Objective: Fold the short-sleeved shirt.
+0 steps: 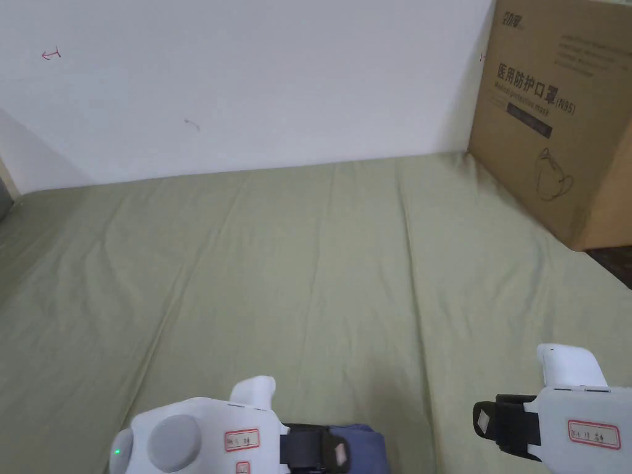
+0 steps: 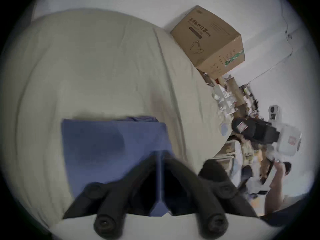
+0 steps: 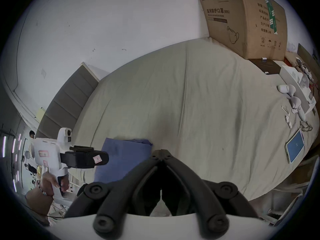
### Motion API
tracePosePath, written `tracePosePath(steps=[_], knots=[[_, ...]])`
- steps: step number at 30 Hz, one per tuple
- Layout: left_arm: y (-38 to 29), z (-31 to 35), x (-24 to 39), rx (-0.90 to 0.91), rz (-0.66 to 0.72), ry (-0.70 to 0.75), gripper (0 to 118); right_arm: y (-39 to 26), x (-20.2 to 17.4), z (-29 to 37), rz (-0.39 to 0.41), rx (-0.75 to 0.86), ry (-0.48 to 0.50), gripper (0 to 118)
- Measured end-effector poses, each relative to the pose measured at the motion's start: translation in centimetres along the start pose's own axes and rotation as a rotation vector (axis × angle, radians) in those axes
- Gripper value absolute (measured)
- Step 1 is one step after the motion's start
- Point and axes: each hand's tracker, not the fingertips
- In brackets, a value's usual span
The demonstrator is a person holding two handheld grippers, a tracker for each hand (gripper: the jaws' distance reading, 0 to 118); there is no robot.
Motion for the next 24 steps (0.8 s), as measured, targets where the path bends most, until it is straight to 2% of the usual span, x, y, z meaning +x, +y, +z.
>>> tracePosePath(steps=[2,4,10,12,14,16,19,22,24], knots=[[-0.2,-0.2,0.5,-0.003,-0.047,0.074,1,0.1,-0.1,0.1,-0.008,0.004,0.006,0],[-0.6,-1.4,1.7,-0.048,-0.049,0.046,1,0.2,-0.1,-0.1,-0.011,0.003,0.008,0],[-2.5,-11.5,0.6,-0.303,0.006,0.034,1,0.0,0.4,0.6,-0.007,-0.001,0.0,0],[-3.2,-13.1,0.2,-0.335,0.11,0.053,1,0.0,0.6,1.1,-0.011,-0.004,-0.013,0],[-2.5,-12.8,0.1,-0.272,0.249,-0.029,1,-0.1,1.6,1.2,-0.027,-0.005,-0.009,0],[-1.8,-12.5,-0.3,-0.298,0.205,-0.012,1,0.0,2.0,1.3,-0.045,0.001,0.005,0],[-1.2,-7.8,0.7,-0.178,0.073,-0.077,1,0.2,2.5,1.2,-0.054,0.01,0.009,0],[-0.9,0.0,0.5,0.06,0.075,-0.114,1,0.5,1.9,1.5,-0.058,0.032,0.035,0],[-1.2,4.9,-1.0,0.193,0.104,-0.118,1,0.5,1.4,1.1,-0.062,0.038,0.096,0]])
